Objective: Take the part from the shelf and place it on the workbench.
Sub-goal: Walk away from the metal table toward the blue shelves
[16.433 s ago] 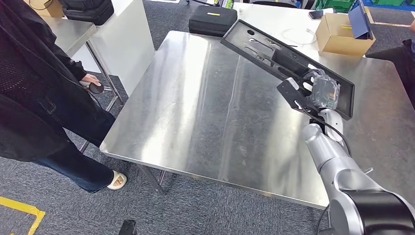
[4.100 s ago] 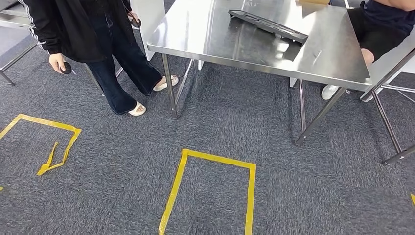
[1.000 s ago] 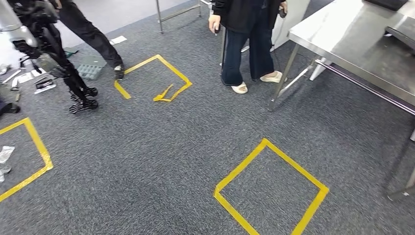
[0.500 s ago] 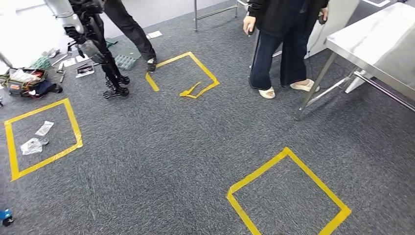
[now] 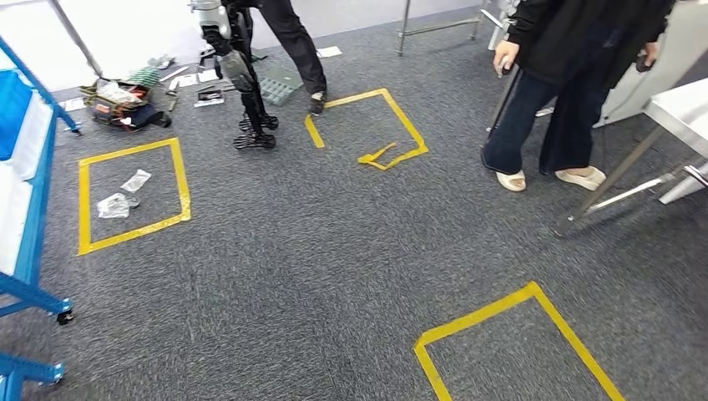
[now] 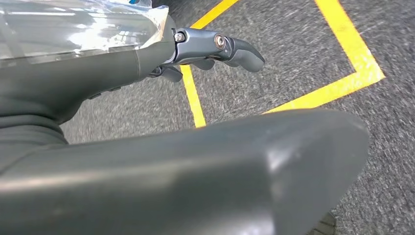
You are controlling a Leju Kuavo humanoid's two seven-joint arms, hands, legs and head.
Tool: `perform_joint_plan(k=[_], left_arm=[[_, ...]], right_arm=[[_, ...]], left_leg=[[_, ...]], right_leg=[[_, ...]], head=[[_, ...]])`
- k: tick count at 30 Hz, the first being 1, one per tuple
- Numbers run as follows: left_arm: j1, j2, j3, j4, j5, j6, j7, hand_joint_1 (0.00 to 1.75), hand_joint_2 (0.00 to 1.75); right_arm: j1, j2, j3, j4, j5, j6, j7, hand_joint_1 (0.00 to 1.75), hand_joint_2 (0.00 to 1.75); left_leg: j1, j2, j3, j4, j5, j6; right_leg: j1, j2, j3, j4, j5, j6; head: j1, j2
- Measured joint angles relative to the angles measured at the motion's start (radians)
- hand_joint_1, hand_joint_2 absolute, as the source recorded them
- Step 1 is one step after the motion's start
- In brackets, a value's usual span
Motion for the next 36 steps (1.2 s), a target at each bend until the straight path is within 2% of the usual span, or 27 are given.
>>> perform_joint_plan(k=[2,3,5,6,7,9,10,11,12,13,14,16,17,18,20,21,23,24,25,26,27,28,29,30,32,34,36], left_arm=[[-0.001,-0.001,0.0,0.0,0.0,0.0,0.0,0.0,0.0],[0.0,-0.001,0.0,0.0,0.0,0.0,0.0,0.0,0.0],[0.004,-0.001,0.0,0.0,0.0,0.0,0.0,0.0,0.0],[0.006,-0.001,0.0,0.0,0.0,0.0,0.0,0.0,0.0],[0.007,-0.001,0.0,0.0,0.0,0.0,0.0,0.0,0.0],[0.006,-0.001,0.0,0.0,0.0,0.0,0.0,0.0,0.0],[0.005,-0.001,0.0,0.0,0.0,0.0,0.0,0.0,0.0],[0.005,-0.002,0.0,0.0,0.0,0.0,0.0,0.0,0.0],[0.006,-0.002,0.0,0.0,0.0,0.0,0.0,0.0,0.0],[0.008,-0.002,0.0,0.0,0.0,0.0,0.0,0.0,0.0],[0.008,-0.002,0.0,0.0,0.0,0.0,0.0,0.0,0.0],[0.006,-0.001,0.0,0.0,0.0,0.0,0.0,0.0,0.0],[0.004,-0.001,0.0,0.0,0.0,0.0,0.0,0.0,0.0],[0.002,-0.001,0.0,0.0,0.0,0.0,0.0,0.0,0.0],[0.002,-0.001,0.0,0.0,0.0,0.0,0.0,0.0,0.0],[0.003,-0.001,0.0,0.0,0.0,0.0,0.0,0.0,0.0],[0.003,-0.001,0.0,0.0,0.0,0.0,0.001,0.0,0.0],[0.001,-0.002,0.0,0.0,0.0,0.0,0.001,0.0,0.0],[-0.001,-0.002,0.0,0.0,0.0,0.0,0.001,0.0,0.44],[-0.002,-0.002,0.0,0.0,0.0,0.0,0.001,0.0,0.87],[-0.001,-0.002,0.0,0.0,0.0,0.0,0.001,0.0,1.31],[0.001,-0.002,0.0,0.0,0.0,-0.002,0.003,0.0,1.75],[0.003,-0.002,0.0,0.0,0.0,-0.008,0.007,0.0,1.75],[0.004,-0.003,0.0,0.0,-0.001,-0.015,0.012,0.0,1.75],[0.004,-0.004,0.0,0.0,-0.001,-0.027,0.021,0.0,1.75],[0.006,-0.007,0.0,0.0,-0.001,-0.029,0.024,0.0,1.75],[0.013,-0.008,0.0,0.001,-0.001,-0.029,0.027,0.0,1.75]], right_arm=[[0.001,0.001,0.0,0.0,0.0,0.0,0.0,0.0,0.0],[0.001,0.001,0.0,0.0,0.0,0.0,0.0,0.0,0.0],[0.001,0.001,0.001,0.0,0.0,0.0,0.001,0.0,0.0],[0.0,0.001,0.001,0.0,0.0,0.0,0.001,0.0,0.0],[-0.001,0.001,0.002,0.0,0.0,0.0,0.001,0.0,0.0],[0.0,0.001,0.004,0.0,0.0,0.0,0.001,0.0,0.0],[0.001,0.001,0.005,0.0,0.0,0.0,0.001,0.0,0.0],[0.002,0.001,0.006,0.0,0.0,0.0,0.001,0.0,0.0],[0.003,0.001,0.006,0.0,0.0,0.0,0.001,0.0,0.0],[0.002,0.001,0.006,0.0,0.0,0.0,0.001,0.0,0.0],[0.001,0.001,0.007,0.0,0.0,0.0,0.001,0.0,0.0],[0.0,0.002,0.008,0.0,0.0,0.0,0.001,0.0,0.0],[0.0,0.002,0.008,0.0,0.0,0.0,0.001,0.0,0.0],[0.0,0.002,0.008,0.0,0.0,0.001,0.001,0.0,0.0],[0.0,0.002,0.008,0.0,0.0,0.001,0.001,0.0,0.0],[-0.002,0.003,0.009,0.0,0.0,0.001,0.001,0.0,0.0],[-0.004,0.003,0.011,0.0,0.0,0.001,0.001,0.0,0.0],[-0.004,0.003,0.012,0.0,0.0,0.001,0.001,0.0,0.0],[-0.003,0.003,0.012,0.0,0.0,0.001,0.001,0.0,0.0],[-0.001,0.003,0.013,0.001,0.0,0.001,0.001,0.0,0.0],[0.001,0.003,0.013,0.001,0.0,0.001,0.001,0.0,0.0],[0.002,0.003,0.013,0.001,0.001,0.007,0.002,0.0,0.0],[0.002,0.003,0.015,0.001,0.004,0.021,0.002,0.0,0.0],[0.003,0.004,0.017,0.001,0.009,0.037,0.003,0.0,0.0],[0.006,0.008,0.022,0.002,0.018,0.068,0.005,0.0,0.0],[0.012,0.015,0.024,0.004,0.024,0.077,0.011,0.0,0.0],[0.017,0.021,0.026,0.005,0.029,0.081,0.017,0.0,0.0]], left_leg=[[-0.001,-0.023,-0.003,0.001,0.004,-0.01],[-0.001,-0.032,-0.006,-0.001,0.007,-0.017],[0.001,-0.045,-0.011,-0.006,0.014,-0.031],[0.001,-0.035,-0.015,-0.002,0.009,-0.036],[0.0,-0.014,-0.027,0.022,-0.008,-0.04],[-0.002,0.039,-0.078,0.135,-0.075,-0.044],[-0.001,0.052,-0.111,0.21,-0.111,-0.046],[0.0,0.058,-0.138,0.271,-0.133,-0.048],[0.001,0.061,-0.15,0.301,-0.139,-0.049],[0.002,0.065,-0.141,0.289,-0.125,-0.05],[0.003,0.074,-0.11,0.235,-0.095,-0.05],[0.0,0.12,-0.026,0.083,-0.037,-0.048],[-0.003,0.138,0.002,0.028,-0.021,-0.043],[-0.007,0.149,0.015,0.001,-0.017,-0.038],[-0.012,0.13,0.014,-0.007,-0.016,-0.025],[-0.012,0.118,0.015,-0.011,-0.013,-0.018],[-0.007,0.096,0.018,-0.019,-0.006,-0.003],[-0.005,0.085,0.018,-0.02,-0.003,0.002],[-0.005,0.072,0.016,-0.021,-0.001,0.006],[-0.005,0.059,0.014,-0.021,0.0,0.007],[-0.006,0.046,0.014,-0.021,0.0,0.008],[-0.006,0.032,0.015,-0.021,0.0,0.007],[-0.005,0.019,0.018,-0.021,0.0,0.007],[-0.004,0.006,0.02,-0.02,0.0,0.006],[-0.003,-0.018,0.019,-0.018,0.001,-0.001],[-0.004,-0.038,0.011,-0.019,0.007,-0.014],[-0.001,-0.049,0.005,-0.022,0.012,-0.026]], right_leg=[[-0.002,0.037,0.048,-0.108,0.042,0.001],[0.0,0.045,0.056,-0.125,0.048,-0.004],[0.002,0.025,0.058,-0.128,0.056,-0.017],[0.001,0.014,0.058,-0.132,0.061,-0.025],[-0.002,0.003,0.059,-0.137,0.065,-0.034],[-0.001,-0.024,0.058,-0.142,0.069,-0.048],[0.001,-0.038,0.057,-0.142,0.069,-0.053],[0.004,-0.052,0.056,-0.142,0.069,-0.054],[0.005,-0.066,0.055,-0.142,0.068,-0.054],[0.005,-0.077,0.056,-0.142,0.068,-0.054],[0.005,-0.088,0.057,-0.142,0.067,-0.055],[0.01,-0.107,0.06,-0.14,0.063,-0.052],[0.013,-0.116,0.061,-0.139,0.061,-0.048],[0.017,-0.124,0.063,-0.139,0.059,-0.044],[0.021,-0.144,0.068,-0.143,0.058,-0.037],[0.019,-0.141,0.068,-0.141,0.054,-0.033],[0.016,-0.1,0.046,-0.089,0.02,-0.033],[0.014,-0.07,0.017,-0.028,-0.01,-0.037],[0.013,-0.049,-0.019,0.05,-0.042,-0.042],[0.013,-0.04,-0.054,0.122,-0.066,-0.043],[0.013,-0.036,-0.077,0.167,-0.077,-0.041],[0.012,-0.034,-0.08,0.171,-0.07,-0.035],[0.01,-0.03,-0.062,0.128,-0.046,-0.025],[0.007,-0.02,-0.031,0.058,-0.013,-0.016],[-0.001,0.035,0.033,-0.087,0.043,-0.004],[-0.002,0.065,0.056,-0.141,0.062,-0.007],[0.0,0.04,0.057,-0.142,0.067,-0.016]], head=[[0.0,0.0],[0.0,0.0],[-0.001,0.0],[-0.002,0.0],[-0.004,0.0],[-0.007,0.0],[-0.008,0.0],[-0.008,0.0],[-0.008,0.0],[-0.008,0.0],[-0.008,0.0],[-0.008,0.0],[-0.007,0.0],[-0.006,0.0],[-0.004,0.0],[-0.004,0.0],[-0.002,0.0],[0.0,0.0],[0.001,0.0],[0.003,0.0],[0.003,0.0],[0.002,0.0],[0.002,0.0],[0.002,0.0],[0.003,0.0],[0.003,0.0],[0.002,0.0]])
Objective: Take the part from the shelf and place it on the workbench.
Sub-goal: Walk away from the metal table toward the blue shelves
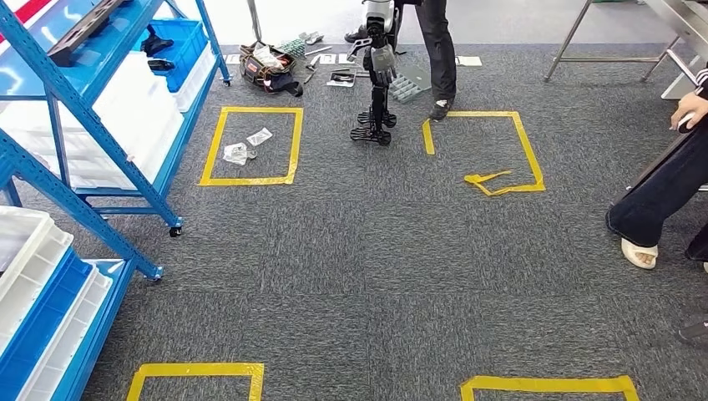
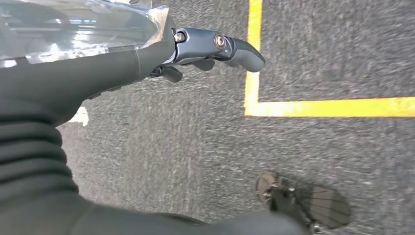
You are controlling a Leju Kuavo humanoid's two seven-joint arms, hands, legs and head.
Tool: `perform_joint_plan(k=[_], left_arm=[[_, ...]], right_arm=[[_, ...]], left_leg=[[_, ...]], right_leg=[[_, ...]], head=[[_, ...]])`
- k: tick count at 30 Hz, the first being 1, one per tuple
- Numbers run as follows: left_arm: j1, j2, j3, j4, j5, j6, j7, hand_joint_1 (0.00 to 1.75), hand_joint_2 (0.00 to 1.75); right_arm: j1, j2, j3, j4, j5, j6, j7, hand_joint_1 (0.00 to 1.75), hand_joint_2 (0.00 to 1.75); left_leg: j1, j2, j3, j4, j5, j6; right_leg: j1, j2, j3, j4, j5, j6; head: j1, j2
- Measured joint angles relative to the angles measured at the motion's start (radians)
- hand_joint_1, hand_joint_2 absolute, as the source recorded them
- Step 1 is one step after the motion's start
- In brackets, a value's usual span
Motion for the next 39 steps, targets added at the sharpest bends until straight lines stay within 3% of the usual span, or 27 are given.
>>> perform_joint_plan(k=[2,4,6,7,8,9,11,13,15,17,19,21,22,23,24,26,28,30,31,33,35,37,38,39], left_arm=[[0.004,-0.001,0.0,0.001,0.0,0.001,0.002,0.0,1.75],[0.002,-0.002,0.0,0.001,0.001,0.003,0.003,0.0,0.87],[0.002,-0.004,0.001,0.002,0.007,0.007,0.003,0.0,0.0],[0.003,-0.005,0.002,0.002,0.012,0.007,0.003,0.0,0.0],[0.005,-0.005,0.003,0.002,0.016,0.004,0.003,0.0,0.0],[0.005,-0.005,0.004,0.003,0.018,0.001,0.003,0.0,0.0],[0.003,-0.004,0.004,0.003,0.018,-0.006,0.003,0.0,0.0],[-0.002,-0.004,0.004,0.003,0.013,-0.013,0.0,0.0,0.0],[-0.003,-0.001,0.004,0.003,0.011,-0.02,-0.01,0.0,0.0],[-0.004,0.002,0.006,0.003,0.018,-0.022,-0.021,0.0,0.0],[-0.012,0.005,0.009,0.003,0.023,-0.024,-0.03,0.0,0.0],[-0.019,0.007,0.012,0.003,0.022,-0.031,-0.035,0.0,0.0],[-0.02,0.008,0.013,0.003,0.016,-0.039,-0.034,0.0,0.0],[-0.021,0.009,0.013,0.003,0.004,-0.051,-0.028,0.0,0.0],[-0.024,0.009,0.009,0.003,-0.012,-0.065,-0.018,0.0,0.0],[-0.036,0.009,-0.005,0.003,-0.048,-0.093,0.009,0.0,0.0],[-0.049,0.006,-0.024,0.003,-0.072,-0.109,0.027,0.0,0.0],[-0.053,0.004,-0.036,0.003,-0.082,-0.117,0.035,0.0,0.0],[-0.053,0.003,-0.039,0.003,-0.083,-0.119,0.037,0.0,0.0],[-0.052,-0.003,-0.042,0.004,-0.077,-0.118,0.041,0.0,0.0],[-0.051,-0.012,-0.043,0.004,-0.072,-0.115,0.043,0.0,0.0],[-0.047,-0.02,-0.044,0.005,-0.072,-0.111,0.043,0.0,0.0],[-0.044,-0.022,-0.044,0.005,-0.071,-0.11,0.043,0.0,0.0],[-0.042,-0.024,-0.044,0.005,-0.071,-0.11,0.043,0.0,0.0]], right_arm=[[0.003,0.004,0.002,0.0,0.002,0.002,0.002,0.0,0.0],[0.006,0.004,0.006,0.001,0.006,0.007,0.006,0.0,0.0],[0.009,0.002,0.013,0.001,0.019,0.016,0.017,0.0,0.0],[0.01,0.0,0.017,0.001,0.027,0.019,0.023,0.0,0.0],[0.01,-0.001,0.022,0.001,0.034,0.022,0.028,0.0,0.0],[0.009,-0.002,0.027,0.001,0.04,0.023,0.031,0.0,0.0],[0.01,-0.002,0.035,0.001,0.044,0.024,0.033,0.0,0.0],[0.011,-0.003,0.042,0.001,0.044,0.022,0.031,0.0,0.0],[0.012,-0.002,0.046,0.001,0.044,0.021,0.03,0.0,0.0],[0.012,-0.001,0.049,0.001,0.049,0.021,0.03,0.0,0.0],[0.014,0.002,0.051,0.001,0.055,0.021,0.03,0.0,0.0],[0.019,0.004,0.055,0.002,0.057,0.02,0.03,0.0,0.0],[0.02,0.005,0.057,0.002,0.056,0.017,0.029,0.0,0.0],[0.02,0.006,0.058,0.002,0.054,0.011,0.026,0.0,0.0],[0.019,0.008,0.058,0.002,0.051,0.001,0.022,0.0,0.0],[0.017,0.013,0.058,0.003,0.043,-0.025,0.011,0.0,0.0],[0.017,0.021,0.058,0.004,0.038,-0.054,0.006,0.0,0.0],[0.018,0.028,0.059,0.004,0.039,-0.078,0.007,0.0,0.0],[0.019,0.031,0.059,0.004,0.042,-0.086,0.008,0.0,0.0],[0.021,0.033,0.061,0.004,0.046,-0.099,0.002,0.0,0.0],[0.023,0.03,0.066,0.004,0.052,-0.109,-0.008,0.0,0.0],[0.023,0.026,0.07,0.004,0.057,-0.113,-0.012,0.0,0.0],[0.022,0.024,0.071,0.004,0.058,-0.113,-0.013,0.0,0.0],[0.02,0.023,0.072,0.004,0.06,-0.113,-0.013,0.0,0.0]], left_leg=[[-0.002,0.04,-0.018,0.036,-0.026,-0.008],[-0.006,0.095,-0.072,0.156,-0.095,-0.013],[-0.005,0.11,-0.133,0.29,-0.149,-0.016],[-0.005,0.112,-0.143,0.314,-0.15,-0.016],[-0.005,0.116,-0.13,0.293,-0.131,-0.015],[-0.005,0.126,-0.098,0.235,-0.099,-0.013],[-0.009,0.175,-0.017,0.087,-0.041,-0.006],[-0.016,0.202,0.019,0.013,-0.025,0.002],[-0.018,0.181,0.019,0.001,-0.024,0.012],[-0.013,0.158,0.024,-0.01,-0.016,0.025],[-0.009,0.133,0.026,-0.016,-0.01,0.034],[-0.008,0.106,0.025,-0.016,-0.009,0.036],[-0.007,0.092,0.026,-0.016,-0.009,0.036],[-0.007,0.079,0.028,-0.016,-0.009,0.036],[-0.005,0.065,0.03,-0.015,-0.009,0.035],[-0.005,0.039,0.029,-0.012,-0.008,0.028],[-0.006,0.016,0.021,-0.01,-0.005,0.016],[-0.006,-0.004,0.015,-0.012,0.0,0.005],[-0.005,-0.002,0.012,-0.01,-0.002,0.001],[-0.006,0.047,-0.011,0.04,-0.037,-0.006],[-0.006,0.101,-0.076,0.18,-0.109,-0.013],[-0.005,0.113,-0.134,0.303,-0.152,-0.017],[-0.005,0.115,-0.134,0.305,-0.143,-0.016],[-0.005,0.12,-0.113,0.266,-0.117,-0.014]], right_leg=[[-0.003,-0.025,0.002,-0.006,0.005,-0.013],[-0.002,-0.056,0.003,-0.01,0.007,-0.023],[0.002,-0.089,0.003,-0.01,0.005,-0.028],[0.003,-0.103,0.003,-0.01,0.004,-0.029],[0.003,-0.115,0.004,-0.01,0.003,-0.03],[0.003,-0.126,0.006,-0.01,0.002,-0.03],[0.008,-0.144,0.01,-0.008,-0.003,-0.027],[0.017,-0.163,0.011,-0.008,-0.007,-0.02],[0.02,-0.183,0.013,-0.01,-0.01,-0.012],[0.017,-0.155,0.005,0.016,-0.032,-0.01],[0.013,-0.1,-0.049,0.138,-0.088,-0.016],[0.012,-0.078,-0.118,0.279,-0.135,-0.018],[0.011,-0.075,-0.132,0.302,-0.135,-0.013],[0.01,-0.073,-0.127,0.283,-0.119,-0.004],[0.007,-0.066,-0.103,0.227,-0.09,0.006],[-0.002,-0.016,-0.041,0.079,-0.027,0.023],[-0.006,0.018,-0.01,0.005,0.003,0.019],[-0.005,0.001,-0.006,0.0,0.008,0.006],[-0.007,-0.01,-0.006,-0.001,0.01,0.002],[-0.01,-0.033,-0.004,-0.006,0.013,-0.015],[-0.004,-0.062,-0.004,-0.007,0.012,-0.028],[0.0,-0.091,-0.004,-0.007,0.009,-0.033],[0.002,-0.103,-0.003,-0.007,0.008,-0.035],[0.003,-0.114,-0.001,-0.007,0.007,-0.036]], head=[[-0.003,0.0],[-0.008,0.0],[-0.009,0.0],[-0.01,0.0],[-0.01,0.0],[-0.01,0.0],[-0.01,0.0],[-0.009,0.0],[-0.007,0.0],[-0.005,0.0],[0.0,0.0],[0.002,0.0],[0.002,0.0],[0.002,0.0],[0.002,0.0],[0.003,0.0],[0.004,0.0],[0.003,0.0],[0.003,0.0],[-0.003,0.0],[-0.01,0.0],[-0.01,0.0],[-0.01,0.0],[-0.01,0.0]])
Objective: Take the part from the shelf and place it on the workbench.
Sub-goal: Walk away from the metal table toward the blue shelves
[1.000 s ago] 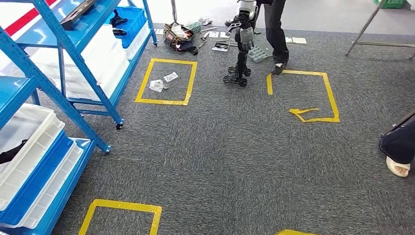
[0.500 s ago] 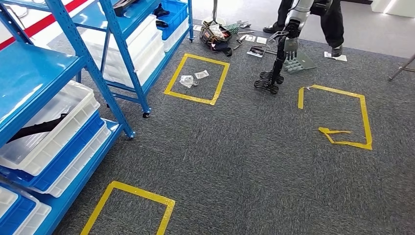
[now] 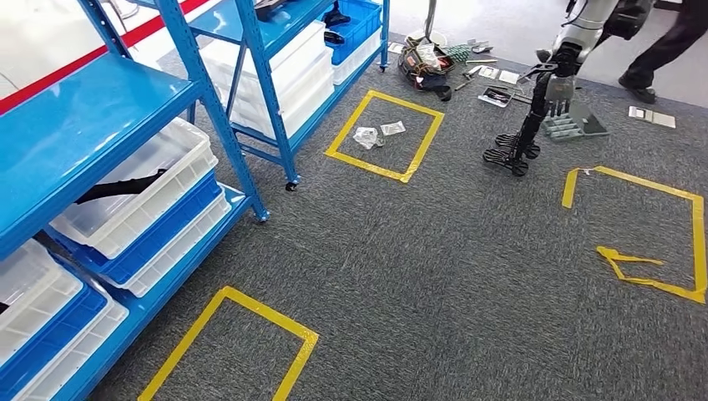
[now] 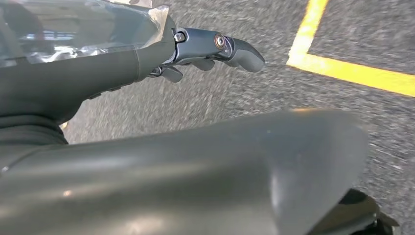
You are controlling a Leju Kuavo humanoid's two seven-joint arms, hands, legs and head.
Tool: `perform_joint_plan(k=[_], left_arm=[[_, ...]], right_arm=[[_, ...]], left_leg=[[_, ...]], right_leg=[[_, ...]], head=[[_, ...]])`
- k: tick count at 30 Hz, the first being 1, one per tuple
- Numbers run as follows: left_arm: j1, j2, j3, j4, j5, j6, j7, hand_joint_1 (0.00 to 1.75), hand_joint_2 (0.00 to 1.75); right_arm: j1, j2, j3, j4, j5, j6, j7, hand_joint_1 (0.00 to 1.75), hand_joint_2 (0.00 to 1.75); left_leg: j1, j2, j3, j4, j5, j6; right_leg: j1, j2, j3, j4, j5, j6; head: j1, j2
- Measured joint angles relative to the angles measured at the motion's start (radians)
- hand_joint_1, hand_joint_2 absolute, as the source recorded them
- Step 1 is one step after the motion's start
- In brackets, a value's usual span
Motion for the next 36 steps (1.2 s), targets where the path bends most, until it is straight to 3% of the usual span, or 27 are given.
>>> perform_joint_plan(k=[1,3,5,7,9,11,13,14,15,16,18,20,22,24,26,28,29,31,35,36], left_arm=[[0.001,-0.001,0.0,0.0,0.0,-0.002,0.0,0.0,0.0],[-0.003,-0.001,-0.001,0.0,0.0,-0.013,0.001,0.0,0.0],[-0.01,-0.002,-0.001,0.0,0.0,-0.024,0.002,0.0,0.0],[-0.013,-0.002,-0.002,0.0,0.0,-0.028,0.004,0.0,0.0],[-0.014,-0.003,-0.002,0.0,-0.001,-0.031,0.005,0.0,0.0],[-0.019,-0.006,-0.006,0.0,-0.003,-0.035,0.005,0.0,0.0],[-0.024,-0.008,-0.011,0.0,-0.011,-0.039,0.006,0.0,0.0],[-0.024,-0.009,-0.013,0.0,-0.015,-0.04,0.008,0.0,0.0],[-0.025,-0.009,-0.015,0.0,-0.019,-0.04,0.011,0.0,0.0],[-0.027,-0.009,-0.016,0.0,-0.021,-0.04,0.014,0.0,0.0],[-0.034,-0.01,-0.018,0.0,-0.024,-0.041,0.019,0.0,0.0],[-0.039,-0.01,-0.022,0.0,-0.025,-0.041,0.021,0.0,0.0],[-0.039,-0.01,-0.025,0.0,-0.025,-0.04,0.022,0.0,0.0],[-0.038,-0.01,-0.026,0.0,-0.025,-0.04,0.022,0.0,0.0],[-0.041,-0.011,-0.029,0.0,-0.025,-0.04,0.022,0.0,0.0],[-0.043,-0.012,-0.031,0.0,-0.025,-0.04,0.022,0.0,0.0],[-0.042,-0.012,-0.031,0.0,-0.026,-0.04,0.022,0.0,0.0],[-0.04,-0.012,-0.031,0.0,-0.025,-0.04,0.022,0.0,0.0],[-0.04,-0.012,-0.031,0.0,-0.025,-0.04,0.022,0.0,0.0],[-0.04,-0.012,-0.031,0.0,-0.025,-0.04,0.022,0.0,0.0]], right_arm=[[-0.003,0.0,0.001,0.0,0.001,0.0,0.0,0.0,0.0],[-0.007,0.0,0.002,0.0,0.003,-0.001,0.0,0.0,0.0],[-0.009,0.001,0.003,0.0,0.002,-0.002,0.001,0.0,0.0],[-0.013,0.002,0.003,0.0,0.0,-0.003,0.002,0.0,0.0],[-0.016,0.001,0.004,0.0,-0.002,-0.004,0.003,0.0,0.0],[-0.016,-0.001,0.004,0.0,-0.005,-0.008,0.002,0.0,0.0],[-0.013,-0.002,0.004,0.0,-0.012,-0.014,0.002,0.0,0.0],[-0.012,-0.003,0.003,0.0,-0.016,-0.017,0.002,0.0,0.0],[-0.012,-0.004,0.003,0.0,-0.02,-0.02,0.001,0.0,0.0],[-0.012,-0.004,0.003,0.0,-0.022,-0.023,0.001,0.0,0.0],[-0.014,-0.005,0.003,0.0,-0.025,-0.028,0.0,0.0,0.0],[-0.013,-0.004,0.003,0.0,-0.027,-0.031,0.0,0.0,0.0],[-0.012,-0.003,0.003,0.0,-0.028,-0.033,-0.001,0.0,0.0],[-0.013,-0.002,0.002,0.0,-0.029,-0.033,-0.001,0.0,0.0],[-0.013,-0.002,0.002,0.0,-0.028,-0.033,-0.002,0.0,0.0],[-0.012,-0.003,0.002,0.0,-0.028,-0.033,-0.002,0.0,0.0],[-0.011,-0.004,0.002,0.0,-0.028,-0.034,-0.002,0.0,0.0],[-0.012,-0.004,0.002,0.0,-0.028,-0.034,-0.002,0.0,0.0],[-0.013,-0.004,0.002,0.0,-0.028,-0.034,-0.002,0.0,0.0],[-0.014,-0.004,0.002,0.0,-0.028,-0.034,-0.002,0.0,0.0]], left_leg=[[-0.001,0.012,0.038,-0.07,0.036,0.004],[-0.011,0.058,0.114,-0.215,0.088,0.016],[-0.023,0.082,0.138,-0.271,0.097,0.025],[-0.023,0.06,0.139,-0.282,0.103,0.034],[-0.016,0.038,0.147,-0.297,0.113,0.046],[-0.01,0.014,0.15,-0.305,0.12,0.054],[-0.007,-0.012,0.15,-0.305,0.122,0.055],[-0.005,-0.026,0.15,-0.305,0.122,0.055],[-0.002,-0.04,0.151,-0.304,0.123,0.053],[0.001,-0.054,0.152,-0.303,0.123,0.049],[0.005,-0.082,0.149,-0.295,0.122,0.036],[0.004,-0.104,0.139,-0.288,0.123,0.022],[0.007,-0.121,0.131,-0.288,0.128,0.014],[0.008,-0.088,0.115,-0.26,0.11,0.007],[0.006,-0.029,0.064,-0.15,0.047,0.001],[0.007,-0.006,-0.006,-0.003,-0.015,-0.002],[0.007,-0.004,-0.022,0.034,-0.022,-0.001],[0.006,-0.002,-0.023,0.037,-0.009,0.002],[0.006,-0.001,-0.011,0.016,0.005,0.004],[0.005,0.004,0.013,-0.029,0.026,0.009]], right_leg=[[0.001,-0.01,0.003,0.0,-0.001,-0.001],[0.007,-0.028,0.007,0.0,-0.006,0.0],[0.013,-0.047,0.009,-0.001,-0.009,0.006],[0.017,-0.066,0.012,-0.005,-0.011,0.012],[0.016,-0.035,0.002,0.026,-0.035,0.015],[0.012,0.019,-0.05,0.147,-0.092,0.009],[0.01,0.038,-0.114,0.285,-0.139,0.009],[0.007,0.04,-0.128,0.31,-0.142,0.015],[0.005,0.042,-0.121,0.292,-0.126,0.026],[0.0,0.049,-0.095,0.23,-0.096,0.04],[-0.014,0.102,-0.025,0.073,-0.031,0.063],[-0.022,0.142,0.007,0.001,-0.004,0.062],[-0.02,0.124,0.008,0.0,0.0,0.049],[-0.022,0.098,0.009,-0.001,0.003,0.038],[-0.019,0.069,0.009,-0.003,0.003,0.024],[-0.013,0.037,0.007,-0.003,0.002,0.016],[-0.01,0.022,0.007,-0.003,0.001,0.015],[-0.007,0.005,0.008,-0.003,-0.001,0.013],[-0.006,0.0,0.009,-0.003,-0.001,0.012],[-0.005,-0.005,0.011,-0.003,-0.002,0.011]], head=[[0.0,0.0],[0.0,0.0],[0.001,0.0],[0.001,0.0],[0.002,0.0],[0.006,0.0],[0.007,0.0],[0.007,0.0],[0.007,0.0],[0.007,0.0],[0.01,0.0],[0.013,0.0],[0.011,0.0],[0.007,0.0],[0.002,0.0],[0.0,0.0],[0.0,0.0],[-0.001,0.0],[-0.001,0.0],[-0.001,0.0]])
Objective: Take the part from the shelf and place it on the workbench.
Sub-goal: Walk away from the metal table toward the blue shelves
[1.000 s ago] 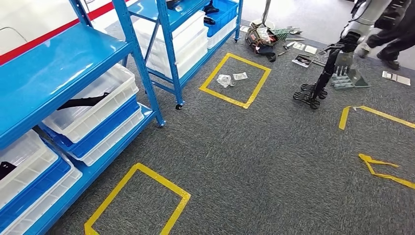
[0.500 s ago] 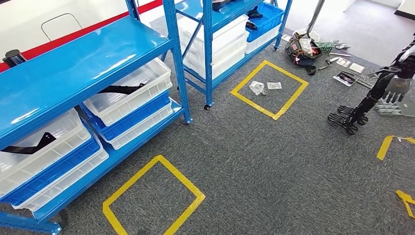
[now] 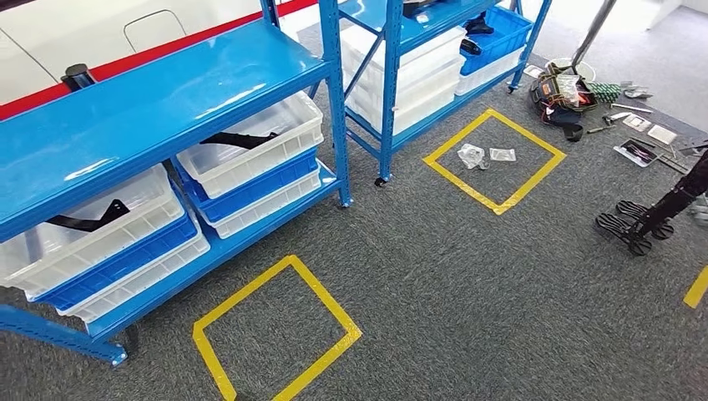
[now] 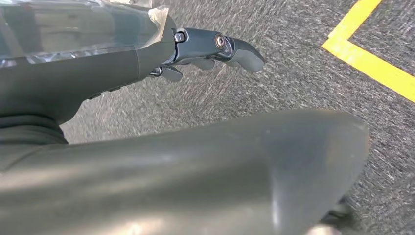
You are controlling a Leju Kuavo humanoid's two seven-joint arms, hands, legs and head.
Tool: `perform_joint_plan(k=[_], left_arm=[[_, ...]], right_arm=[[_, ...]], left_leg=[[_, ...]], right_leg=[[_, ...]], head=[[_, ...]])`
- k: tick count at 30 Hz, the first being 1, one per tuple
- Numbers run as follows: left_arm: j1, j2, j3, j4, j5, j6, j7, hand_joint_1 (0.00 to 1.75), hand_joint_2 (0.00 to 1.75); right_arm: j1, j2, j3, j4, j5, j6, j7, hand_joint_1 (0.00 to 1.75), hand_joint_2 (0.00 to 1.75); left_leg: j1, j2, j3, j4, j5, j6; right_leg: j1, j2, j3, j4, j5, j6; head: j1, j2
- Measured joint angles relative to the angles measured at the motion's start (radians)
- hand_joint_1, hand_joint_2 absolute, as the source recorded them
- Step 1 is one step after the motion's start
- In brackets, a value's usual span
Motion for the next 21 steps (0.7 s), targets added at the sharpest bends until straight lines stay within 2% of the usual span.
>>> perform_joint_plan(k=[1,2,3,4,5,6,7,8,9,10,11,12,13,14,15,17,18,19,21], left_arm=[[-0.003,0.0,-0.001,0.0,0.0,0.0,0.0,0.0,0.0],[-0.006,0.0,-0.001,0.0,0.001,0.0,0.0,0.0,0.0],[-0.009,0.0,-0.002,0.0,0.002,0.0,0.0,0.0,0.0],[-0.012,0.0,-0.002,0.0,0.004,0.0,0.0,0.0,0.0],[-0.012,-0.001,-0.002,0.0,0.007,0.0,0.0,0.0,0.0],[-0.012,-0.001,-0.002,0.0,0.009,0.0,0.0,0.0,0.0],[-0.01,-0.002,-0.001,0.0,0.011,0.0,0.0,0.0,0.0],[-0.008,-0.002,-0.001,0.0,0.012,0.0,0.0,0.0,0.0],[-0.004,-0.002,-0.001,0.0,0.013,0.0,0.001,0.0,0.0],[-0.002,-0.002,0.0,0.0,0.013,0.0,0.001,0.0,0.44],[0.0,-0.002,0.001,0.0,0.014,0.001,0.001,0.0,0.87],[0.0,-0.002,0.001,0.0,0.014,0.002,0.0,0.0,1.31],[0.0,-0.001,0.002,0.0,0.014,0.003,0.0,0.0,1.75],[0.0,-0.001,0.002,0.0,0.014,0.004,0.0,0.0,1.75],[0.001,0.0,0.002,0.0,0.013,0.005,0.001,0.0,1.75],[0.004,0.003,0.002,0.0,0.01,0.005,0.005,0.0,1.75],[0.005,0.004,0.002,0.0,0.009,0.005,0.007,0.0,1.75],[0.005,0.005,0.002,0.0,0.009,0.005,0.009,0.0,1.75],[0.004,0.006,0.002,0.0,0.008,0.005,0.01,0.0,1.75]], right_arm=[[-0.001,0.001,0.0,0.0,0.0,0.0,0.0,0.0,0.0],[-0.002,0.002,0.0,0.0,-0.001,-0.001,-0.001,0.0,0.0],[-0.003,0.003,0.0,0.0,-0.002,-0.002,-0.003,0.0,0.0],[-0.003,0.003,0.0,0.0,-0.003,-0.003,-0.005,0.0,0.0],[-0.003,0.003,0.0,0.0,-0.004,-0.003,-0.006,0.0,0.0],[-0.003,0.002,0.0,0.0,-0.003,-0.002,-0.007,0.0,0.0],[-0.003,0.001,0.0,0.0,-0.002,0.0,-0.007,0.0,0.0],[-0.002,0.0,0.0,0.0,0.0,0.001,-0.007,0.0,0.0],[-0.003,-0.001,0.0,0.0,0.002,0.003,-0.007,0.0,0.0],[-0.004,-0.001,0.0,0.0,0.003,0.004,-0.007,0.0,0.0],[-0.005,-0.002,-0.001,0.0,0.003,0.004,-0.007,0.0,0.0],[-0.007,-0.002,0.0,0.0,0.002,0.005,-0.008,0.0,0.0],[-0.008,-0.001,-0.001,0.001,-0.003,0.007,-0.01,0.0,0.0],[-0.01,0.001,-0.001,0.001,-0.007,0.009,-0.012,0.0,0.0],[-0.011,0.002,-0.001,0.001,-0.013,0.011,-0.014,0.0,0.0],[-0.013,0.004,-0.001,0.001,-0.021,0.013,-0.017,0.0,0.0],[-0.014,0.006,-0.001,0.001,-0.024,0.013,-0.018,0.0,0.0],[-0.015,0.007,-0.001,0.001,-0.025,0.013,-0.018,0.0,0.0],[-0.016,0.007,-0.002,0.001,-0.027,0.014,-0.019,0.0,0.0]], left_leg=[[-0.01,0.032,0.04,-0.076,0.026,0.011],[-0.016,0.049,0.082,-0.157,0.054,0.023],[-0.022,0.064,0.124,-0.236,0.081,0.036],[-0.027,0.069,0.142,-0.275,0.091,0.046],[-0.022,0.044,0.145,-0.282,0.097,0.049],[-0.021,0.029,0.144,-0.283,0.099,0.052],[-0.019,0.013,0.143,-0.283,0.101,0.054],[-0.019,-0.002,0.143,-0.283,0.102,0.053],[-0.017,-0.019,0.144,-0.282,0.103,0.052],[-0.015,-0.034,0.145,-0.281,0.103,0.049],[-0.012,-0.049,0.145,-0.279,0.103,0.045],[-0.012,-0.063,0.143,-0.275,0.102,0.039],[-0.011,-0.075,0.14,-0.269,0.1,0.033],[-0.012,-0.085,0.135,-0.265,0.099,0.027],[-0.012,-0.095,0.13,-0.263,0.099,0.022],[-0.008,-0.104,0.124,-0.261,0.101,0.015],[-0.006,-0.092,0.117,-0.249,0.092,0.012],[-0.006,-0.07,0.101,-0.215,0.071,0.007],[-0.005,-0.023,0.039,-0.086,0.001,-0.002]], right_leg=[[0.004,-0.011,0.002,-0.001,-0.002,0.0],[0.007,-0.023,0.007,-0.002,-0.007,0.005],[0.01,-0.023,0.009,0.004,-0.018,0.008],[0.012,-0.012,-0.003,0.037,-0.039,0.01],[0.011,0.007,-0.024,0.09,-0.066,0.009],[0.011,0.028,-0.06,0.166,-0.097,0.005],[0.011,0.039,-0.098,0.244,-0.123,0.003],[0.011,0.042,-0.124,0.291,-0.134,0.007],[0.01,0.044,-0.133,0.301,-0.127,0.015],[0.009,0.047,-0.119,0.262,-0.103,0.026],[0.005,0.059,-0.09,0.192,-0.07,0.039],[0.0,0.086,-0.057,0.111,-0.037,0.051],[-0.005,0.108,-0.029,0.048,-0.011,0.054],[-0.008,0.125,-0.013,0.01,0.003,0.051],[-0.008,0.13,-0.007,-0.003,0.008,0.043],[-0.006,0.108,-0.005,-0.002,0.013,0.024],[-0.007,0.097,-0.006,-0.003,0.015,0.016],[-0.008,0.085,-0.007,-0.003,0.017,0.009],[-0.006,0.06,-0.009,-0.004,0.018,-0.001]], head=[[0.0,0.0],[0.0,0.0],[0.001,0.0],[0.003,0.0],[0.006,0.0],[0.008,0.0],[0.01,0.0],[0.011,0.0],[0.011,0.0],[0.011,0.0],[0.011,0.0],[0.012,0.0],[0.013,0.0],[0.013,0.0],[0.013,0.0],[0.01,0.0],[0.009,0.0],[0.006,0.0],[0.0,0.0]])
